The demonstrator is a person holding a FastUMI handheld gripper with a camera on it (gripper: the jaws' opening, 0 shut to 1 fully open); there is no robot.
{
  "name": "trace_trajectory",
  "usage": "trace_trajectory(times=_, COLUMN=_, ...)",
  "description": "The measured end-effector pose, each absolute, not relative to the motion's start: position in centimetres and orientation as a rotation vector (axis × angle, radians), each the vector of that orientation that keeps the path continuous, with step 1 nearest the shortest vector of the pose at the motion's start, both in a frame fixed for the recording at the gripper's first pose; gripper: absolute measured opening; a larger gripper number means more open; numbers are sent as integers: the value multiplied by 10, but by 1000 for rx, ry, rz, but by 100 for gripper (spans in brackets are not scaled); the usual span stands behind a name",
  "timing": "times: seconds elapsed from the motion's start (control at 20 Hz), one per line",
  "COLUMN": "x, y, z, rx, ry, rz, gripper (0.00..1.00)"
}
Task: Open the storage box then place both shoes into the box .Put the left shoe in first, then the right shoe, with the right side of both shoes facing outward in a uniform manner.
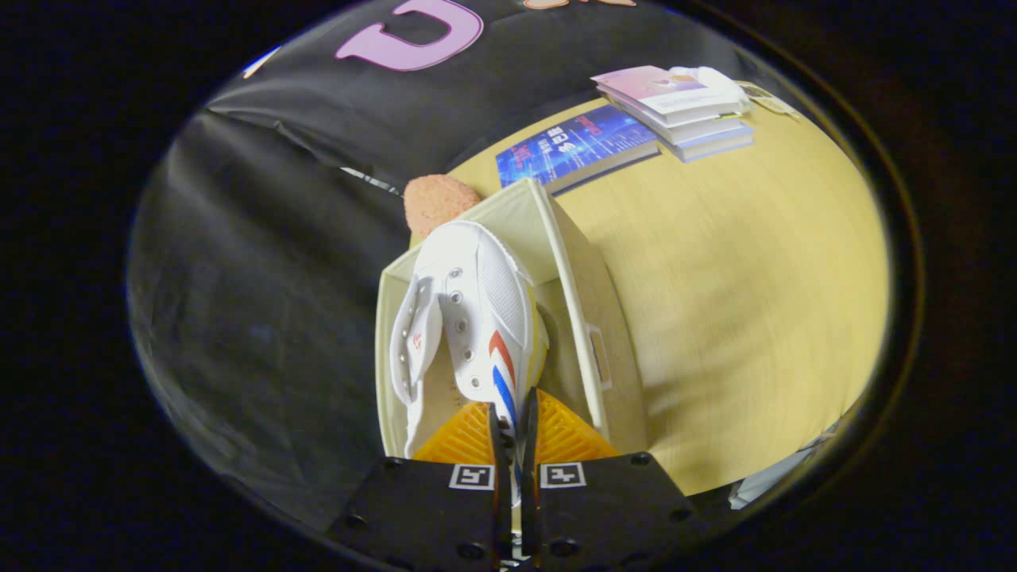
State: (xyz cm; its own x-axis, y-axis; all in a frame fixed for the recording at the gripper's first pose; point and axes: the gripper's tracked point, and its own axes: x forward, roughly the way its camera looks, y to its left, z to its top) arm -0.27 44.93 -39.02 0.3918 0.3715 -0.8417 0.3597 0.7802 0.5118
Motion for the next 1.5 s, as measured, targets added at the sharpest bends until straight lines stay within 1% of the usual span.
trace_trajectory(times=0.05, x=-4, y=450, z=-392, rx=705, ry=1201, rz=-6, gripper=7)
trace_trajectory(times=0.25, x=-6, y=448, z=-398, rx=658, ry=1205, rz=-61, gripper=12)
trace_trajectory(times=0.35, x=-5, y=453, z=-394, rx=647, ry=1199, rz=-59, gripper=15)
trace_trajectory(times=0.6, x=-6, y=455, z=-392, rx=608, ry=1199, rz=-79, gripper=49)
trace_trajectory(times=0.9, x=4, y=456, z=-375, rx=613, ry=1151, rz=-45, gripper=68)
trace_trajectory(times=1.0, x=8, y=450, z=-370, rx=634, ry=1133, rz=-40, gripper=66)
trace_trajectory(times=1.2, x=17, y=433, z=-350, rx=663, ry=1064, rz=-33, gripper=67)
trace_trajectory(times=1.5, x=54, y=369, z=-294, rx=564, ry=799, rz=-34, gripper=67)
